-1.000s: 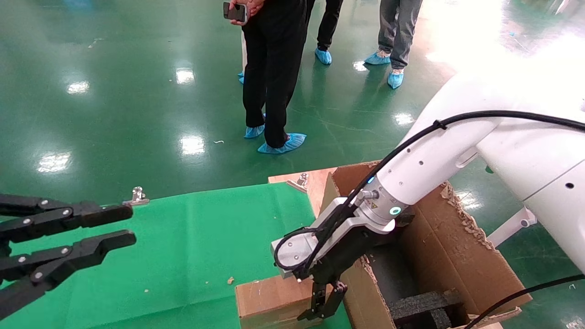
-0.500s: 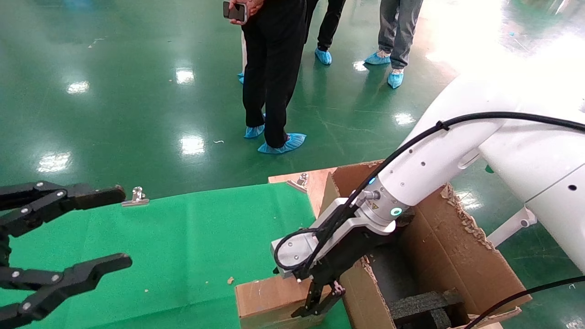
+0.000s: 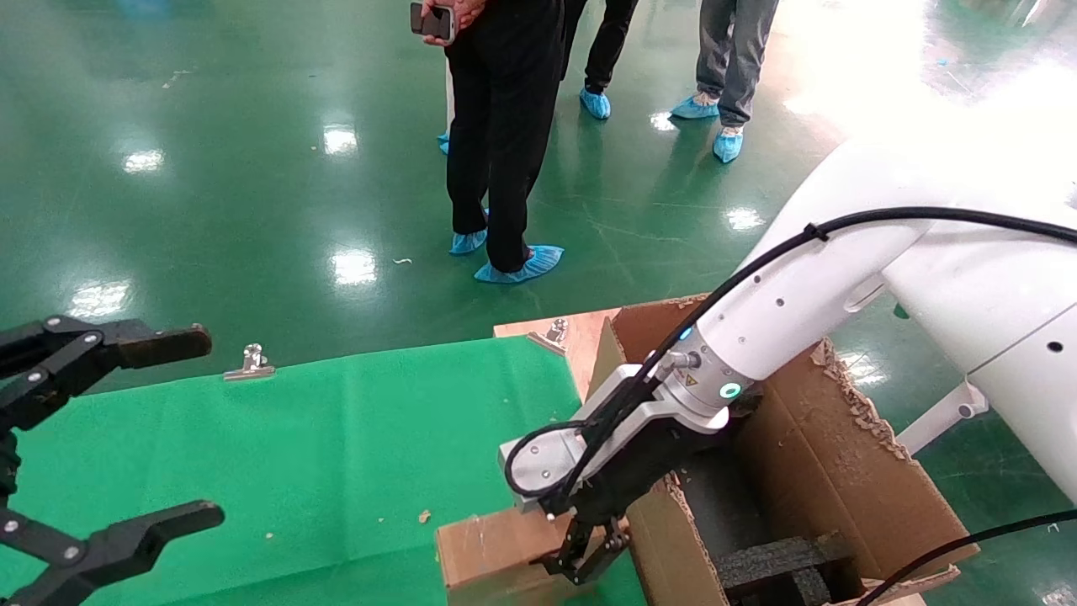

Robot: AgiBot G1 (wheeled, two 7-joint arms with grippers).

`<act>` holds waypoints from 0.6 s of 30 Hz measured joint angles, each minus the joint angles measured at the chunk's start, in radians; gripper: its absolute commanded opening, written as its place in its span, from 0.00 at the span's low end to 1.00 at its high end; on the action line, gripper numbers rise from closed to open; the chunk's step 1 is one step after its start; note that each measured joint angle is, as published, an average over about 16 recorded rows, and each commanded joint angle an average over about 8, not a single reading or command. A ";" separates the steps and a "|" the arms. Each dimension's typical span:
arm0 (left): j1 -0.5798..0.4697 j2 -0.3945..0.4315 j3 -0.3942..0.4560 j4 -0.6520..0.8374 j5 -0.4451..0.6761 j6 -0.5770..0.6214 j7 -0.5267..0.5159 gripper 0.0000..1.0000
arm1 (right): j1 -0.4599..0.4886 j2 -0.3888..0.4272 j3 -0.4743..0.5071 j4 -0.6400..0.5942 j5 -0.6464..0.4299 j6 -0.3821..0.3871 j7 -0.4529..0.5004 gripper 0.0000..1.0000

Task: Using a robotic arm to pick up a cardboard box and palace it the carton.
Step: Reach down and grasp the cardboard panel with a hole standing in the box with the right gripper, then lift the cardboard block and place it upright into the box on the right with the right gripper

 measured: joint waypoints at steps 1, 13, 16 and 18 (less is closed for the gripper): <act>0.000 0.000 0.000 0.000 0.000 0.000 0.000 1.00 | 0.002 0.001 0.001 -0.001 0.002 0.000 0.000 0.00; 0.000 0.000 0.000 0.000 0.000 0.000 0.000 1.00 | 0.131 0.053 0.007 -0.045 0.085 -0.007 -0.023 0.00; 0.000 0.000 0.000 0.000 0.000 0.000 0.000 1.00 | 0.195 0.074 0.000 -0.068 0.116 -0.011 -0.038 0.00; 0.000 0.000 0.000 0.000 0.000 0.000 0.000 1.00 | 0.240 0.088 -0.008 -0.084 0.135 -0.013 -0.048 0.00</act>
